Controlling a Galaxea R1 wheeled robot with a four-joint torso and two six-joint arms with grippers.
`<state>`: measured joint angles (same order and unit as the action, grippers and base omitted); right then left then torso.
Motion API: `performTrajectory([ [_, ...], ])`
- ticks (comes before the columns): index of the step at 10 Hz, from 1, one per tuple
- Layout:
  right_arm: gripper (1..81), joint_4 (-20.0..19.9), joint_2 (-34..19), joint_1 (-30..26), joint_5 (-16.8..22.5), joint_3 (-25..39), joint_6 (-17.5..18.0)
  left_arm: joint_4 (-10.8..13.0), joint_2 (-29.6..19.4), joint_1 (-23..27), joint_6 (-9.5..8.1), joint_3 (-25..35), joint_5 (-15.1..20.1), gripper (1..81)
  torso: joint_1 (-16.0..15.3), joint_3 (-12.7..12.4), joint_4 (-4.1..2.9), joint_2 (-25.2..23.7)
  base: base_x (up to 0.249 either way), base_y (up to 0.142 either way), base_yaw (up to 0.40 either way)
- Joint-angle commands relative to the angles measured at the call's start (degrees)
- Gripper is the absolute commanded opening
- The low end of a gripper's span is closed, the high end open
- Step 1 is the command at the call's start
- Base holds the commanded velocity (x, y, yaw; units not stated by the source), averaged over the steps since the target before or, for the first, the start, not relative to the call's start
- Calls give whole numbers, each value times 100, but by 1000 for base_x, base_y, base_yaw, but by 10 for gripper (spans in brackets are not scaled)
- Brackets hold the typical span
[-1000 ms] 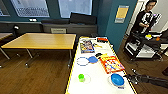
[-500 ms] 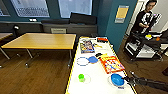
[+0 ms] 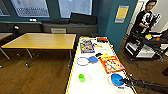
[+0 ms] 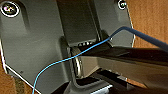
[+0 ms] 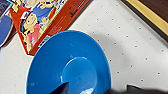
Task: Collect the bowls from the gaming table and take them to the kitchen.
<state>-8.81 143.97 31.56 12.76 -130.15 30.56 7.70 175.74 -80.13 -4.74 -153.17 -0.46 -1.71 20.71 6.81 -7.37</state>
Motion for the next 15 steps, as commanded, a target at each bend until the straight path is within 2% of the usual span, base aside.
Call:
performTrajectory([
  [1,811,-77,-50,-725,-19,-36,37,-49,58,168,-9,41,336,811,0,0,0,0,0,0,0],
  [7,811,-94,231,-356,-389,-10,46,-50,32,203,-9,33,336,811,0,0,0,0,0,0,0],
  [8,10,-77,205,-269,-476,87,38,-50,32,203,-9,42,336,811,0,0,0,0,0,0,0],
  [9,10,-85,135,-242,-635,184,38,-50,23,203,-9,42,336,811,0,0,0,0,0,0,0],
  [10,10,-94,20,-250,-600,280,29,-41,23,203,-9,42,336,811,0,0,0,0,0,0,0],
  [11,10,-94,-349,-294,-591,720,29,-41,23,203,0,42,336,811,0,0,0,0,0,0,0],
  [15,10,115,-2899,-611,-371,3218,-6,-15,49,256,0,59,336,811,0,0,0,0,0,0,0],
])
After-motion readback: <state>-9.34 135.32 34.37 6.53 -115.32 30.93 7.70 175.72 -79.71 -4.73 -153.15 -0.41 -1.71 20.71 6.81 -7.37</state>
